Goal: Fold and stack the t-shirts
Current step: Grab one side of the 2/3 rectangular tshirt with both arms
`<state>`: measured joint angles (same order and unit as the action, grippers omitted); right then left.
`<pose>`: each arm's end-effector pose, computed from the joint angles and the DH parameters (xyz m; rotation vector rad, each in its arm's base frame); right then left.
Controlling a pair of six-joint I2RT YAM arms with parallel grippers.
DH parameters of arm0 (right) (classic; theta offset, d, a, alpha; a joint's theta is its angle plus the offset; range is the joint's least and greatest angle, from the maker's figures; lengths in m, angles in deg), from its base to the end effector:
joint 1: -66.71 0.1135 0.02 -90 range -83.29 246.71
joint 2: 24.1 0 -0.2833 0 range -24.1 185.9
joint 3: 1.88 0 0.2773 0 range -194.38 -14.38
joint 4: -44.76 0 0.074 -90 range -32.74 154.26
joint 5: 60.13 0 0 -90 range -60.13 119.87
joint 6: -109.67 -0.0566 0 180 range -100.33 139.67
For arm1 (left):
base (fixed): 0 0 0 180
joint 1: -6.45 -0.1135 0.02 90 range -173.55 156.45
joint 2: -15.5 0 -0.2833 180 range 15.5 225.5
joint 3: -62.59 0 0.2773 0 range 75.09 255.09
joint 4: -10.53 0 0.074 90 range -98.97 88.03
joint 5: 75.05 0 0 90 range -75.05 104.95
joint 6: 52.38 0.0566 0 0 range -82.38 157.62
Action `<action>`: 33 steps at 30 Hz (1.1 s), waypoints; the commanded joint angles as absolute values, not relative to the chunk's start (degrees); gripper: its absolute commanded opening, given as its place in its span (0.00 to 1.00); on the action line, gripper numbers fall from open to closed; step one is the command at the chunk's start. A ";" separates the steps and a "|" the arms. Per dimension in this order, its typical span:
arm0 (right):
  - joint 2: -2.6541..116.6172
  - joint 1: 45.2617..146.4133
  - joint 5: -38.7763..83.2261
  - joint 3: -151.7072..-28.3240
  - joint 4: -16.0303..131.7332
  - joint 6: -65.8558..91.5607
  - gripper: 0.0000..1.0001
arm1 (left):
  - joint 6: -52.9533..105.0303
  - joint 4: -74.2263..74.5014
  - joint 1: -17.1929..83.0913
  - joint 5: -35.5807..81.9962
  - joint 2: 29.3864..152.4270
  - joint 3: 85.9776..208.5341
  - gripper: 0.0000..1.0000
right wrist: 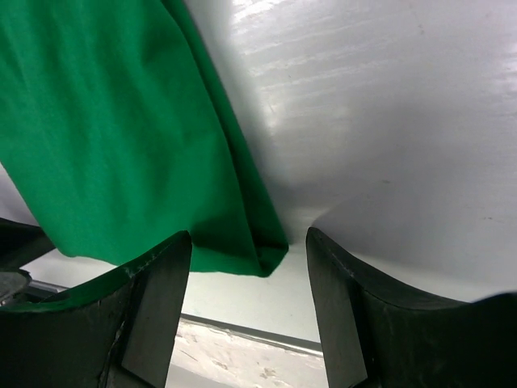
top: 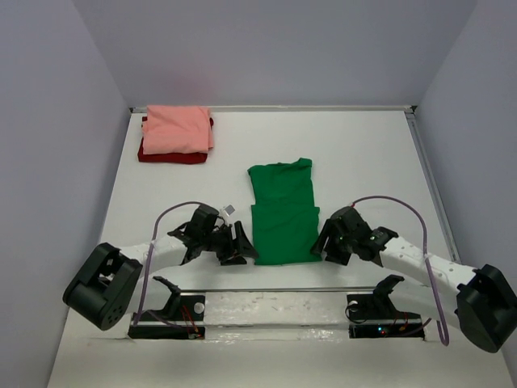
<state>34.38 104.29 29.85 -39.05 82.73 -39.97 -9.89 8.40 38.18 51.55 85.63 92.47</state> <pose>0.1561 0.1201 0.1420 0.5226 2.6818 0.5634 0.1724 -0.1463 0.1203 0.0186 2.5768 -1.3671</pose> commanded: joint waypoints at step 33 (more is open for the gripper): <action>34.44 104.77 32.68 -36.35 79.49 -41.15 0.65 | -10.90 17.55 42.13 53.89 103.04 95.21 0.45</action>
<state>34.71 104.29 30.86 -37.89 77.48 -41.24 -12.40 20.49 41.76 59.09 102.57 96.58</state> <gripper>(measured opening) 0.649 0.508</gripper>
